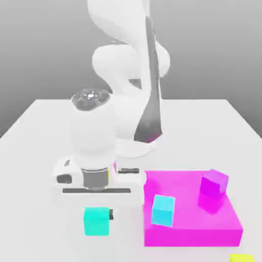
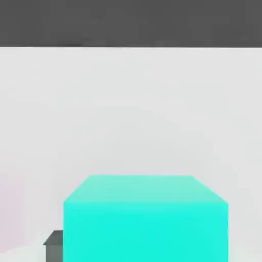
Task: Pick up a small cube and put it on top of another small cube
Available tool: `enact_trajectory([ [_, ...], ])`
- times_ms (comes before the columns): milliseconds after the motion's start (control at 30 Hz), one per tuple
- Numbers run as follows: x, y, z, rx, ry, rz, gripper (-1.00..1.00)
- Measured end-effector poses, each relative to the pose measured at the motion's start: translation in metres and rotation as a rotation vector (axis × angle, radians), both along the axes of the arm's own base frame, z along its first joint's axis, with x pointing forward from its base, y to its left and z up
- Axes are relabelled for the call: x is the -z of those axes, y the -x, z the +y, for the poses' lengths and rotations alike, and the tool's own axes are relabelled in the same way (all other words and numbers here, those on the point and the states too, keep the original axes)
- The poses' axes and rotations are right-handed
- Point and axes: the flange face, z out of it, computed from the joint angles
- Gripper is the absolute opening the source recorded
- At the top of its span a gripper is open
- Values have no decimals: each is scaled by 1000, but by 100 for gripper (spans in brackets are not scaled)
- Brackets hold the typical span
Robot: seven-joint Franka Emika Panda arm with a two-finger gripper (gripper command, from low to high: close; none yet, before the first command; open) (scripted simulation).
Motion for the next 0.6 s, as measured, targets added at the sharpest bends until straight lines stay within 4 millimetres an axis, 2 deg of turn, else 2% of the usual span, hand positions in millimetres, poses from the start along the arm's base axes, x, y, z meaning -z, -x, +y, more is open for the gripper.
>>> enact_trajectory([
  [167,-18,-47,110,-318,1,3,-100],
  [333,-38,-63,234,-626,-3,0,-100],
  [400,-21,-64,257,-679,-4,0,-100],
  [467,9,-64,262,-692,-4,0,-100],
  [500,18,-64,263,-694,-4,0,100],
  [600,18,-64,263,-694,-4,0,100],
])
